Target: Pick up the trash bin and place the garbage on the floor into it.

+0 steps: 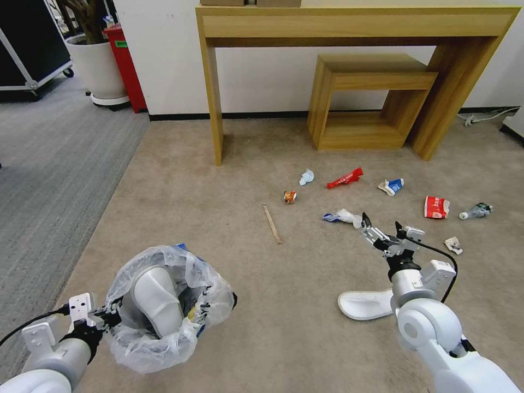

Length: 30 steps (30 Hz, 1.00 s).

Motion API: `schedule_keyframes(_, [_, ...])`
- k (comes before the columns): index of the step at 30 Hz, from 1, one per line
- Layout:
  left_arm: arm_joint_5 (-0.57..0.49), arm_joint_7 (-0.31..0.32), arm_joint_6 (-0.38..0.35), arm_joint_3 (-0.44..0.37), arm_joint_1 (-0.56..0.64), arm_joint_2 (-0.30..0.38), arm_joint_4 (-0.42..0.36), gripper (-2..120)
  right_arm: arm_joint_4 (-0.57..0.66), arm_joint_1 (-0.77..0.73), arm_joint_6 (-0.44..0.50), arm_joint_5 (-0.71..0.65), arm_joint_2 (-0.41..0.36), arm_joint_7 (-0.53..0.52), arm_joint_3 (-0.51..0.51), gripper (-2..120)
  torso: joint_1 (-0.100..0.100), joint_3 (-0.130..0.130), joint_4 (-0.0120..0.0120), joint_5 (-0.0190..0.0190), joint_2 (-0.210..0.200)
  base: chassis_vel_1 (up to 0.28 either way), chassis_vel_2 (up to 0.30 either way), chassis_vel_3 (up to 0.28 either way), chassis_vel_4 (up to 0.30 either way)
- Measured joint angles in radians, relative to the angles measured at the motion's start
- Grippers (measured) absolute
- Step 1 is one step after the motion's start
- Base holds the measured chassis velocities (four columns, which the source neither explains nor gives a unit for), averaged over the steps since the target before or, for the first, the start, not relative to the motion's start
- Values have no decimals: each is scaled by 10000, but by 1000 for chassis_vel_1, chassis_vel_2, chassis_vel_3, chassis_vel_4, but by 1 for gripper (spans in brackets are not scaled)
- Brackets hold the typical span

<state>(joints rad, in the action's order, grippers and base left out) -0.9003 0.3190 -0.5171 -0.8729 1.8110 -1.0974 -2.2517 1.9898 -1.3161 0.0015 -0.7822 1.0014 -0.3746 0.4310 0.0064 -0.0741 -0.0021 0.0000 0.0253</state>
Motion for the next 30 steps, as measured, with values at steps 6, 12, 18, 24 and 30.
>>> schedule_keyframes(6, [-51, 40, -52, -27, 56, -4, 13, 0, -40, -29, 0, 64, 38, 13, -17, 100, 0, 0, 0, 0, 0, 0, 0, 0, 0])
schedule_keyframes(12, [-51, 40, -57, -40, 104, -17, 5, 0, -37, -69, 12, 108, 38, 39, -5, 100, 0, 0, 1, 0, -1, 0, 0, 0, 0])
schedule_keyframes(18, [-56, 38, -53, -67, 174, -24, -43, 0, -25, -170, 47, 163, 55, 75, 28, 100, 0, 0, 0, 0, 0, -43, -55, -56, -59])
schedule_keyframes(24, [-21, 29, 18, -69, 211, -67, -50, 0, -62, -260, 184, 240, 64, 180, 42, 100, 1, 0, -2, 1, 0, -89, -105, -77, -80])
schedule_keyframes(30, [-90, 47, 83, -77, 173, -76, -17, 0, -54, -262, 276, 315, 91, 298, 10, 100, 1, 0, -6, 1, -1, -89, -82, -84, -68])
